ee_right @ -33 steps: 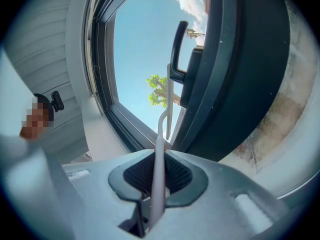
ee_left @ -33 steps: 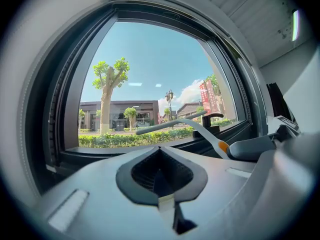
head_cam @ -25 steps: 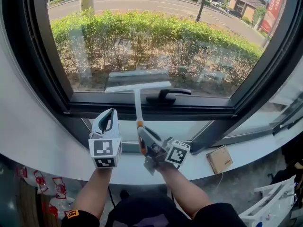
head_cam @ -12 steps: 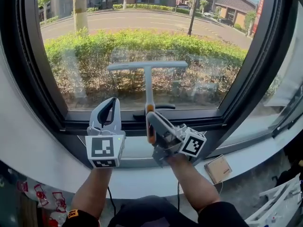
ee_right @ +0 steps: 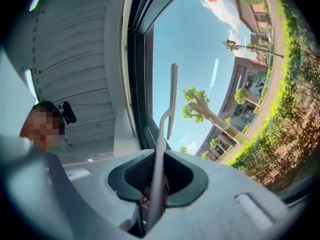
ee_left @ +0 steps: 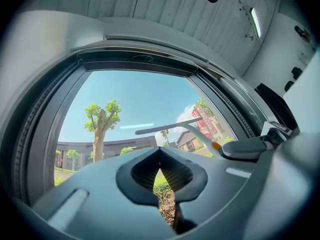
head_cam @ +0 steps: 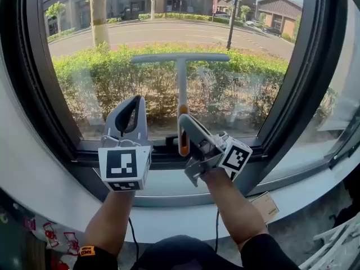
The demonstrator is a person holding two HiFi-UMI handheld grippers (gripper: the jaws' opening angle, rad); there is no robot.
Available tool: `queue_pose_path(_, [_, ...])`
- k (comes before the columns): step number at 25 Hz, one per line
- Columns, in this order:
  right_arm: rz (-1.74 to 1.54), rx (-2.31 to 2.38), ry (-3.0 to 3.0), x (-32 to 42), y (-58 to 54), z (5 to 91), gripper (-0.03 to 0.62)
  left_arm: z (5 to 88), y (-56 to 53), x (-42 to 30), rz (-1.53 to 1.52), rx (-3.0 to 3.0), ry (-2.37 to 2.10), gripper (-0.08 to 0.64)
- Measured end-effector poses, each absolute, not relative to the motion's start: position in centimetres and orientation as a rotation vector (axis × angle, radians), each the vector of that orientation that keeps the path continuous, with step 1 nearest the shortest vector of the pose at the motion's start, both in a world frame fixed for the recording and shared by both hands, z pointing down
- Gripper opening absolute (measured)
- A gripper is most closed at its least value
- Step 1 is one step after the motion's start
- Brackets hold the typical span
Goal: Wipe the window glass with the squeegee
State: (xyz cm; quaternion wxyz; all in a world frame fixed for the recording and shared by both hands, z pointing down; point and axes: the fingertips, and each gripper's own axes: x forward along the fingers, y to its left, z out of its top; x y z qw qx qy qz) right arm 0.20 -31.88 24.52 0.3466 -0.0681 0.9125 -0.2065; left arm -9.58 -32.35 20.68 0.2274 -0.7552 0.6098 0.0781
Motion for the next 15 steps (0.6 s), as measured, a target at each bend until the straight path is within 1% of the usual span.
queue_pose_path(7, [-0.558, -0.163, 2.365, 1.2, -32.1, 24.9, 0.046, 21.1, -32.9, -8.2, 0.197, -2.094, 1.69, 0.014])
queue_pose_path(12, [-0.605, -0.186, 2.357, 0.9, -32.4, 26.9, 0.046, 23.6, -33.9, -8.2, 0.164, -2.146, 1.695, 0.014])
queue_pose_path(15, [-0.636, -0.203, 2.346, 1.9, -32.1, 28.4, 0.046, 25.2, -34.1, -7.0, 0.137, -2.181, 1.69, 0.014])
